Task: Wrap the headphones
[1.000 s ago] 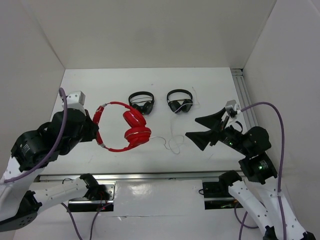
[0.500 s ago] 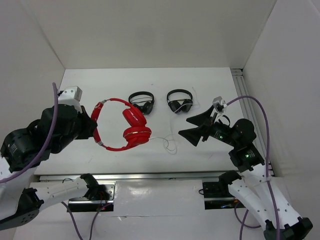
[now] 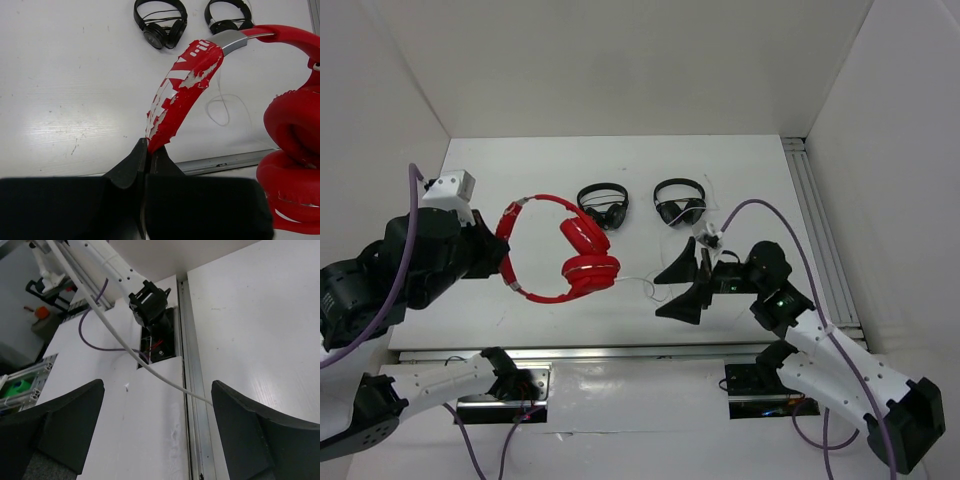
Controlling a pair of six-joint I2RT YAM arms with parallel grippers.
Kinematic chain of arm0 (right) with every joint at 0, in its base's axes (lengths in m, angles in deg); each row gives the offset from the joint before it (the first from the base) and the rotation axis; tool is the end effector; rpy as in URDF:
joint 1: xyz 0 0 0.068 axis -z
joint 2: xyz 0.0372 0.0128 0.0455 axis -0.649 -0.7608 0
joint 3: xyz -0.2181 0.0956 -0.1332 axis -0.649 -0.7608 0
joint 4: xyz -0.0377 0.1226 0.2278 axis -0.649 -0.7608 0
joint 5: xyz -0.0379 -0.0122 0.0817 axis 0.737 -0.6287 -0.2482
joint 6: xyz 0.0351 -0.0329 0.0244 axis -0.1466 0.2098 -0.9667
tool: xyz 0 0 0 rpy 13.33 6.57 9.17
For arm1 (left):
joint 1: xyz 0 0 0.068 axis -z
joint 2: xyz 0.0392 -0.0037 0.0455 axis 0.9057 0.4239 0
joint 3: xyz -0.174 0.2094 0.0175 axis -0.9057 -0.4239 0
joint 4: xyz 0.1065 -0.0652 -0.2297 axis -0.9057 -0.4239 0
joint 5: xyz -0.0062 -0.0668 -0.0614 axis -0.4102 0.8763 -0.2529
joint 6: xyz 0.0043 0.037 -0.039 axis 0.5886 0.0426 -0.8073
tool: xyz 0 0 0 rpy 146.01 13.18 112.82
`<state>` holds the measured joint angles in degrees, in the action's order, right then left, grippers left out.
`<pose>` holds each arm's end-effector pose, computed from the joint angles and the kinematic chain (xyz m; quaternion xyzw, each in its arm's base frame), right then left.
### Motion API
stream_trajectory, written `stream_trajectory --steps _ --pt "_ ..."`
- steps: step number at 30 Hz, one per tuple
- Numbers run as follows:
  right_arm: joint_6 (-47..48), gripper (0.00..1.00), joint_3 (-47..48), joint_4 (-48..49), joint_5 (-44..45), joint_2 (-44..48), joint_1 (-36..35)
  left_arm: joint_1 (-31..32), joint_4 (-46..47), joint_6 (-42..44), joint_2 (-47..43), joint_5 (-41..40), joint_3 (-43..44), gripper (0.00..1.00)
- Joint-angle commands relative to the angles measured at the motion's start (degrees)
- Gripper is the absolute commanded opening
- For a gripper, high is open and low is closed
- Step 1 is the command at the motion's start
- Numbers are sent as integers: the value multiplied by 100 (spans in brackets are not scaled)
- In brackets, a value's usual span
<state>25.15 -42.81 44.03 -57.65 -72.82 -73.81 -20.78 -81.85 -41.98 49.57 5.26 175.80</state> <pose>0.1281 0.1188 0.2977 -0.3793 0.5792 0.5848 0.4227 0.0666 -0.0413 0.4909 -0.0845 0.8483 -0.1600 0.4976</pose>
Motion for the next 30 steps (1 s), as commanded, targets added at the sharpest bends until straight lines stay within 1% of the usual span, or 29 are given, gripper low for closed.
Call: stream_trajectory --steps 1,3,6,10,11,13,14,15,17,18,19,21,26,30 --pt "538 94 124 169 227 -256 -339 7 489 -259 49 103 285 0" --pt "599 91 54 387 385 -371 -340 7 489 -312 49 155 337 0" --pt "722 90 -69 502 658 -476 -340 7 542 -364 102 155 338 0" --pt "792 82 -122 854 772 -651 -340 7 542 -365 102 208 338 0" --pt "792 70 -122 950 772 -765 -340 7 542 -417 102 208 338 0" --pt "792 51 -175 1144 720 -889 -340 7 542 -417 102 208 338 0" --pt "792 44 -175 1144 720 -942 -340 7 542 -417 102 208 338 0" --pt "792 41 -227 1214 667 -1003 -340 7 542 -470 102 156 338 0" --pt "792 41 -289 1215 667 -1004 -340 7 481 -470 102 103 390 0" --pt "792 43 -289 1215 667 -1004 -340 7 481 -470 102 103 390 0" --pt "792 47 -341 1215 667 -1004 -340 7 481 -470 102 103 390 0" --pt "792 51 -412 1215 719 -899 -340 7 428 -523 102 50 451 0" --pt "792 51 -474 1338 772 -898 -340 7 428 -576 49 50 452 0" --pt "845 53 -474 1460 895 -1170 -340 7 428 -628 49 103 452 0"
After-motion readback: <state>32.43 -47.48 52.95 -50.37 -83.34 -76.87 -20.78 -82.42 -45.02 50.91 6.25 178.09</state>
